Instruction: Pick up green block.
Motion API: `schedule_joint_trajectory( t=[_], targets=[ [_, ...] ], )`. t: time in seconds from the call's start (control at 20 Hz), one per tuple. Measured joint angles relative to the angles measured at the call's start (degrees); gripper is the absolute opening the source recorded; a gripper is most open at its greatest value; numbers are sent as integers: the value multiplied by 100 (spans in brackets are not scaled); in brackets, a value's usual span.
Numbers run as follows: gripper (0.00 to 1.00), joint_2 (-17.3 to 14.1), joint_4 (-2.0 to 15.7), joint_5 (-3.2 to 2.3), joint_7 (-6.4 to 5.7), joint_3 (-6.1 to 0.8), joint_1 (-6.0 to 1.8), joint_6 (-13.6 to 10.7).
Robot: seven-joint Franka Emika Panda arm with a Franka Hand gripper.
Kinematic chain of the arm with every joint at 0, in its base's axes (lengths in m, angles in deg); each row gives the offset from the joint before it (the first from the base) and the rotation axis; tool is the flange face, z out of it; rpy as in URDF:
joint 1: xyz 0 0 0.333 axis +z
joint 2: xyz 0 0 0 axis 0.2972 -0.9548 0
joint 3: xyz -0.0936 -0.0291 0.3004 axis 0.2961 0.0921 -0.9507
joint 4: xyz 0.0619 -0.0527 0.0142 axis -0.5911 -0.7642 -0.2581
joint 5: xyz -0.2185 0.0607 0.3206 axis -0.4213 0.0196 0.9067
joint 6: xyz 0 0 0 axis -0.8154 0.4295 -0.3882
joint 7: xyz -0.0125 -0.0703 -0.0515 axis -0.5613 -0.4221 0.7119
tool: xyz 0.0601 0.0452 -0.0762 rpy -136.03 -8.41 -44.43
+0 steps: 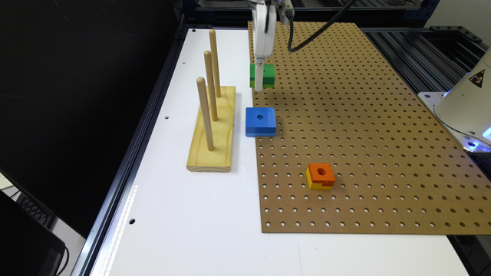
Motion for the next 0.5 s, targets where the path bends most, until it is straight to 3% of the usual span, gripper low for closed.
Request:
schedule_joint_trajectory(
  t=[0.15, 0.35, 0.5],
  targets=[
    [0, 292, -10, 0, 0, -6, 0, -303],
    [0, 385, -12, 0, 0, -9, 0, -351],
    [0, 734, 3, 3, 0, -12, 0, -690]
  ],
)
